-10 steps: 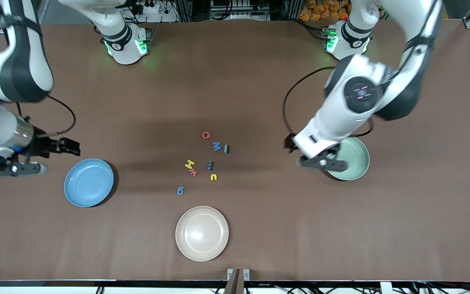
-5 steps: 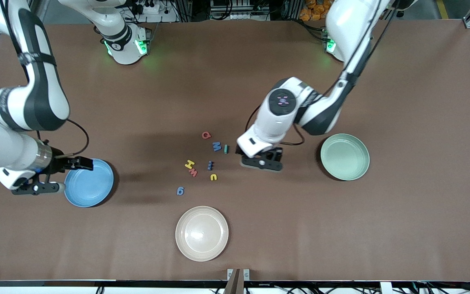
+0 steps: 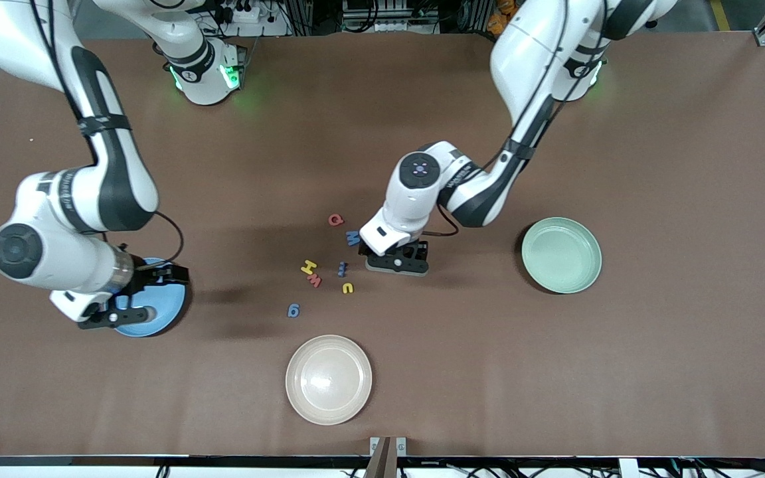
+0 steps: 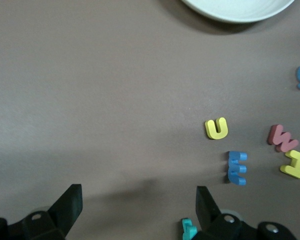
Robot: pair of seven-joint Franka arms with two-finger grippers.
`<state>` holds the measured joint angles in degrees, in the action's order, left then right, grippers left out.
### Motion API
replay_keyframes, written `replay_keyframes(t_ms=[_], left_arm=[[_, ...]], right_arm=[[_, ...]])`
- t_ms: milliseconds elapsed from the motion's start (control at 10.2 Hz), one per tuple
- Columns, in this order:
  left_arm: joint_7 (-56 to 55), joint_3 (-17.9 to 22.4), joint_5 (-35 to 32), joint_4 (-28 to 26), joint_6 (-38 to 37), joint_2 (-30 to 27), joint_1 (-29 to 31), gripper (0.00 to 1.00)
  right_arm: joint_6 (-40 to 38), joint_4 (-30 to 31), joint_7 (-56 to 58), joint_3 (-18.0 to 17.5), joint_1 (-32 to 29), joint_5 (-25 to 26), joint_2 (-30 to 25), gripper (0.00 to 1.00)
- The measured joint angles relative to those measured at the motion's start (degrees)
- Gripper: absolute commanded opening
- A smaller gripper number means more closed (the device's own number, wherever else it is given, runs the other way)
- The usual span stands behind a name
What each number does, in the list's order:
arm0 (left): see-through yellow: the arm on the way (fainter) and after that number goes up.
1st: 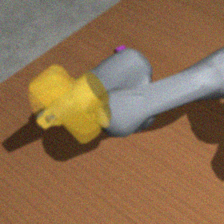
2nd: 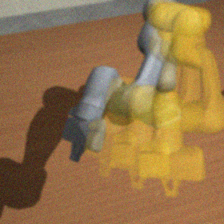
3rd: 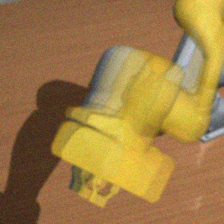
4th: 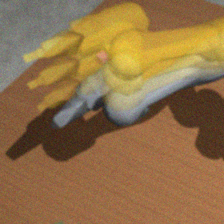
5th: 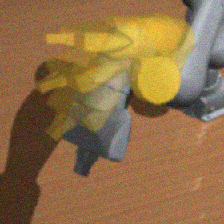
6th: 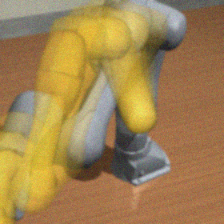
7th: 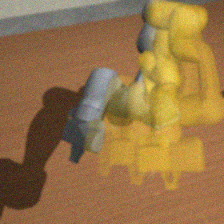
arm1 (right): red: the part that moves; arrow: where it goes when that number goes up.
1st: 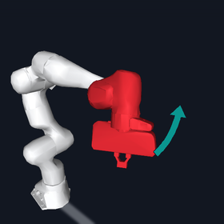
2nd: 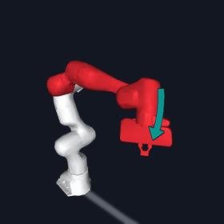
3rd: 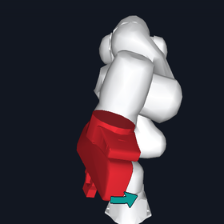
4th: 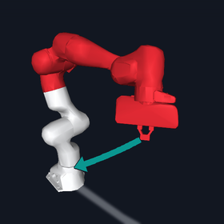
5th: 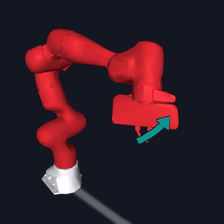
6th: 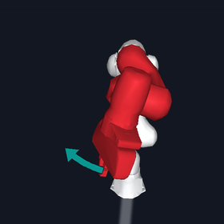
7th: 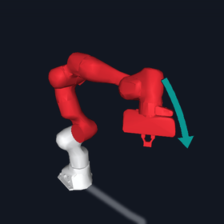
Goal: Sort upper and lower case letters into plates
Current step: 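Lower the left gripper and grasp the teal letter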
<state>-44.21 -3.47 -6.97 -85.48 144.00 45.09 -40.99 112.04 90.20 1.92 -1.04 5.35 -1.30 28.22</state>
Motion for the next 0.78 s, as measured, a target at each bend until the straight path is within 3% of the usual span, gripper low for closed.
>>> replay_keyframes(t_ms=[196, 784], left_arm=[[-3.93, 4.13, -0.02, 1.06, 0.01, 1.84, -5.34, 1.0], [-8.54, 5.37, -0.18, 2.56, 0.02, 5.97, -9.01, 1.0]], right_arm=[[-0.03, 0.0, 0.0, 0.21, -0.16, 0.0, 0.62, 1.0], [-0.78, 0.0, 0.02, 0.38, -1.55, 0.0, 0.68, 1.0]])
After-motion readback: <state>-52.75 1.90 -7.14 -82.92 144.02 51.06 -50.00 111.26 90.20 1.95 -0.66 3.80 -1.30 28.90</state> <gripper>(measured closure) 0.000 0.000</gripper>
